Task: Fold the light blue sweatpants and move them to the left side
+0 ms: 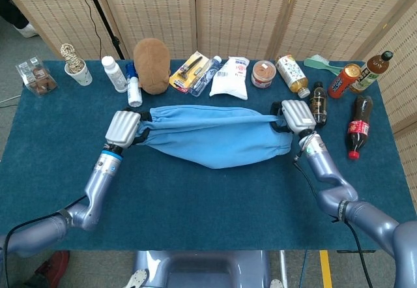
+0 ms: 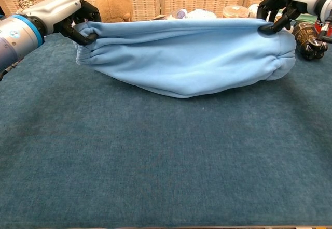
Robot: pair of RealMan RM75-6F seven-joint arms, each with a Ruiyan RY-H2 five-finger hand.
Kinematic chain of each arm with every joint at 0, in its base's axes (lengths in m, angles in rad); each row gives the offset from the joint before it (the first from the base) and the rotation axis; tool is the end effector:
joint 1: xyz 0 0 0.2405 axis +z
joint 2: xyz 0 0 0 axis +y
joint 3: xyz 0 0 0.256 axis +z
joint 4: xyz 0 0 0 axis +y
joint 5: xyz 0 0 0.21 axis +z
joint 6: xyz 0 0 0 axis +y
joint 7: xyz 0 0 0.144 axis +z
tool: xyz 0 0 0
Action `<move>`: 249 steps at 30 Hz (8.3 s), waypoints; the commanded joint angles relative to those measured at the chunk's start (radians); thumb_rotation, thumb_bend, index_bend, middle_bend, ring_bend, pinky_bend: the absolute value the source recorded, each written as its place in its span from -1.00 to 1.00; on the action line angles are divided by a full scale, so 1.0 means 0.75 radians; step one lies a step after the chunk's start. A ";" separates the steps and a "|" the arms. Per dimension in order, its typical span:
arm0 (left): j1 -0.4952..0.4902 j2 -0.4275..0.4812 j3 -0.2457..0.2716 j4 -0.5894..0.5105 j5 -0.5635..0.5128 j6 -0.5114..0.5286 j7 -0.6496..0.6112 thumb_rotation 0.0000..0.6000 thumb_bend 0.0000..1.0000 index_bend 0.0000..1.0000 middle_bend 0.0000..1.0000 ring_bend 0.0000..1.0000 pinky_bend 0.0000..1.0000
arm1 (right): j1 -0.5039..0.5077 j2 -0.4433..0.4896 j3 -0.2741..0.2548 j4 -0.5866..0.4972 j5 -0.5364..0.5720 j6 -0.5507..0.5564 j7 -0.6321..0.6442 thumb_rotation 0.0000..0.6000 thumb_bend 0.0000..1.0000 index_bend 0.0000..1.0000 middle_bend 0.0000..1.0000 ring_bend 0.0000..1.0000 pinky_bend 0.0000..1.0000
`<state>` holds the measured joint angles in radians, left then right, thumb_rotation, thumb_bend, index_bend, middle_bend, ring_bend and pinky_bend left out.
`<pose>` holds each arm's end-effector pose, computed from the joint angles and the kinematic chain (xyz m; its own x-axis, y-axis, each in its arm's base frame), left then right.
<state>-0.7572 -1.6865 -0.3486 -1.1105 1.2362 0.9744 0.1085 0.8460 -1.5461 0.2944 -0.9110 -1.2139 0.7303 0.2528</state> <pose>-0.1577 0.4089 0.0031 0.3163 0.0658 0.9464 0.9162 -0.2801 -0.2868 -0.2048 -0.4619 0.0582 0.2691 -0.1917 0.9438 -0.9561 -0.1711 0.2379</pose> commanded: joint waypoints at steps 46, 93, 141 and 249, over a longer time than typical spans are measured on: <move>-0.073 0.202 0.022 -0.152 -0.167 -0.124 0.087 1.00 -0.58 -1.00 -1.00 -1.00 -1.00 | -0.089 0.157 -0.179 0.099 -0.283 0.252 0.221 1.00 -1.00 -1.00 -1.00 -1.00 -0.96; 0.631 0.951 0.329 -0.986 -0.180 0.366 -0.001 1.00 -0.58 -1.00 -1.00 -1.00 -1.00 | -0.183 -0.358 -0.519 0.932 -0.705 0.744 0.065 1.00 -1.00 -0.87 -1.00 -1.00 -0.89; 0.627 0.903 0.330 -1.015 -0.206 0.353 0.116 1.00 -0.58 -1.00 -1.00 -1.00 -1.00 | -0.482 -0.212 -0.639 1.101 -0.761 1.295 0.267 1.00 0.68 0.28 -0.12 -0.20 -0.08; -0.253 0.217 0.124 -0.159 0.416 -0.219 0.175 1.00 -0.97 -1.00 -1.00 -1.00 -1.00 | -0.746 0.491 -0.413 -0.525 -0.325 0.982 0.237 1.00 -1.00 -1.00 -1.00 -1.00 -0.94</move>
<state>-0.9019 -1.4801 -0.2275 -1.2563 1.5872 0.8495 0.1940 0.2995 -1.1741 -0.0165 -1.3017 -1.4544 1.4579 0.4166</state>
